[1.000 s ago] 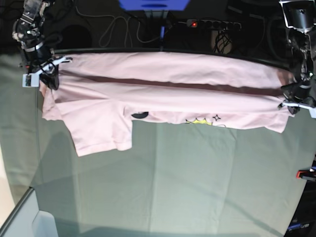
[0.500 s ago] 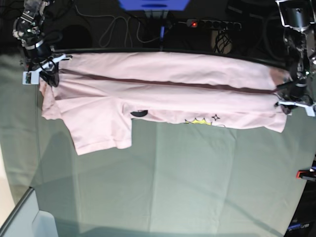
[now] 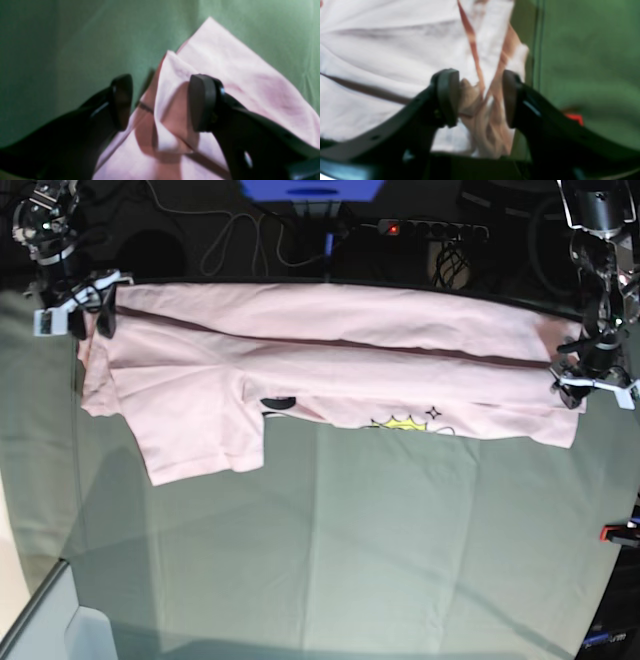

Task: Layout the t-shirt on the table in an organized manner, then fold the t-shirt properly
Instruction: 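Release with the right gripper and smooth the sleeve end toward the fold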

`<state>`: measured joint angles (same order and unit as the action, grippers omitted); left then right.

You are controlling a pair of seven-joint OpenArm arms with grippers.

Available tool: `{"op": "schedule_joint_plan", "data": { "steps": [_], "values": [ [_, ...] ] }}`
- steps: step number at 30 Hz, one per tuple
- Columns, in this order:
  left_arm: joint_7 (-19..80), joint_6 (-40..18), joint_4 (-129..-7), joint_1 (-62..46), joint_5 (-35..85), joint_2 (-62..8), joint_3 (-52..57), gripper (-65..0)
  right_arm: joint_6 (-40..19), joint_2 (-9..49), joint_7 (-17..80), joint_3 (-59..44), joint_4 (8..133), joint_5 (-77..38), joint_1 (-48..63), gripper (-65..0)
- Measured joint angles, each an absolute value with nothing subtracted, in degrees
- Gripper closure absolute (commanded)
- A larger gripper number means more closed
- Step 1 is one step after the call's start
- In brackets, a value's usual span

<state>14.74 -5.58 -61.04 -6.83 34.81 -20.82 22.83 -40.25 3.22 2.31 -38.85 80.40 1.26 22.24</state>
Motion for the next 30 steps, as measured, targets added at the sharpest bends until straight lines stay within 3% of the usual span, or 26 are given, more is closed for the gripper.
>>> {"op": "schedule_joint_plan", "data": {
  "steps": [6,12,17,22,30],
  "values": [
    [14.63,-5.58,-61.17,-6.79,34.81,-20.95,23.00,-35.7,-39.99,2.35,2.52,-43.00,85.19,-1.74,17.63,-34.8],
    [14.33,-5.37,-62.13,-6.61,34.83,-19.81,29.02,-35.7,-39.72,2.92,2.48,-38.74,84.42,0.62,9.89,-34.8],
    [14.81,-5.52,-62.15,-6.61,34.81,-18.92,29.52,-35.7,-40.23,3.51,1.96,-32.56,74.24,10.13,-1.45,-34.8],
    [14.57,-5.39,-62.22,-6.66,34.81,-19.40,29.74,-35.7,-40.01,3.57,2.31,-32.60,60.53,18.31,-10.39,-34.8],
    [14.59,-5.39,-62.24,-6.85,34.81,-19.35,29.78,-35.7,-39.83,5.02,1.98,-32.58,49.82,22.83,-14.90,-34.7]
  ]
}}
